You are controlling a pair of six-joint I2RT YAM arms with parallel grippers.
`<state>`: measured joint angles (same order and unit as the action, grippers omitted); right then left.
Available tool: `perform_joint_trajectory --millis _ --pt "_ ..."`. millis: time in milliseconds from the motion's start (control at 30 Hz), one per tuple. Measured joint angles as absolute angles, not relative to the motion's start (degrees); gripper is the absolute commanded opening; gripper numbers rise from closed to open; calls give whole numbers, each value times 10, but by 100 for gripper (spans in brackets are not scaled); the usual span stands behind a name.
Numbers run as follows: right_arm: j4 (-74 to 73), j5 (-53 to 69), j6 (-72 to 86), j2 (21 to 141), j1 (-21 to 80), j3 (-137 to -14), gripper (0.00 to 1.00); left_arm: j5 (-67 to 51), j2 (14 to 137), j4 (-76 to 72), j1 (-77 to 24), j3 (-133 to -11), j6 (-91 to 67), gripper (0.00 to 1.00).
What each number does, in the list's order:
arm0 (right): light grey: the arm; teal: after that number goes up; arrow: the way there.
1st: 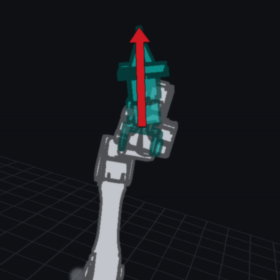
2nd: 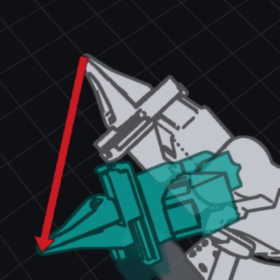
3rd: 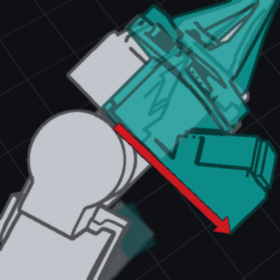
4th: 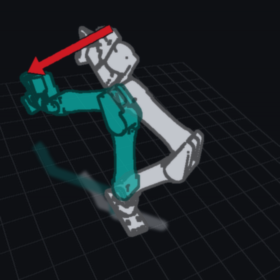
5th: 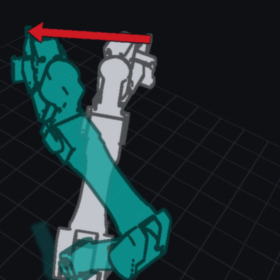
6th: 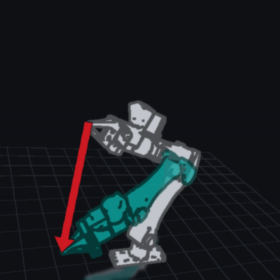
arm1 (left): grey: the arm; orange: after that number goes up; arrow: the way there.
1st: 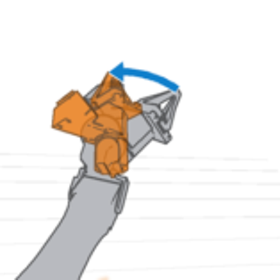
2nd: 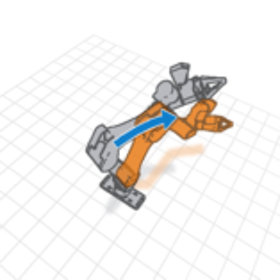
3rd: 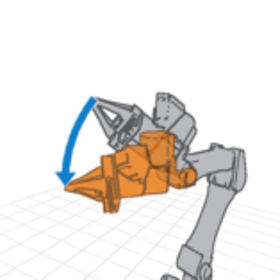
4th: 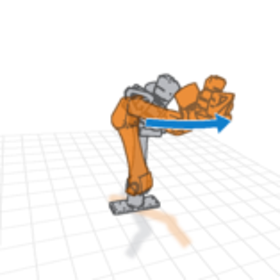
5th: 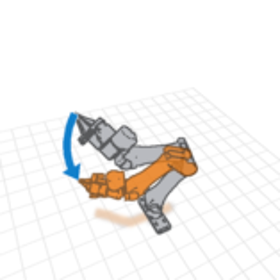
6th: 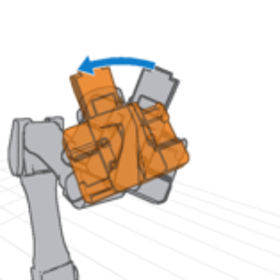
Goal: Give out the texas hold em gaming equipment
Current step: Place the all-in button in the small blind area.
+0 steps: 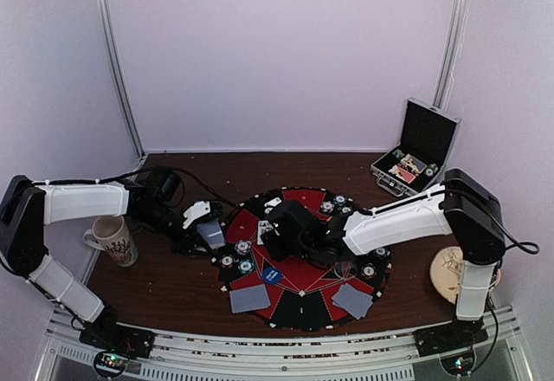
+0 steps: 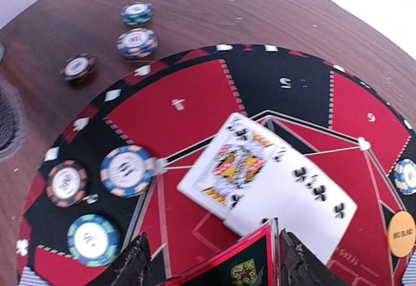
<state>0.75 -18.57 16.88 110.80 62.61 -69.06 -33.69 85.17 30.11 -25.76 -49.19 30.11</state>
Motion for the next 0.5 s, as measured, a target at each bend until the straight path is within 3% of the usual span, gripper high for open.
perform_joint_trajectory --millis 500 --pt "48 -169 179 1173 659 -698 55 -337 850 301 -258 -492 301 35"
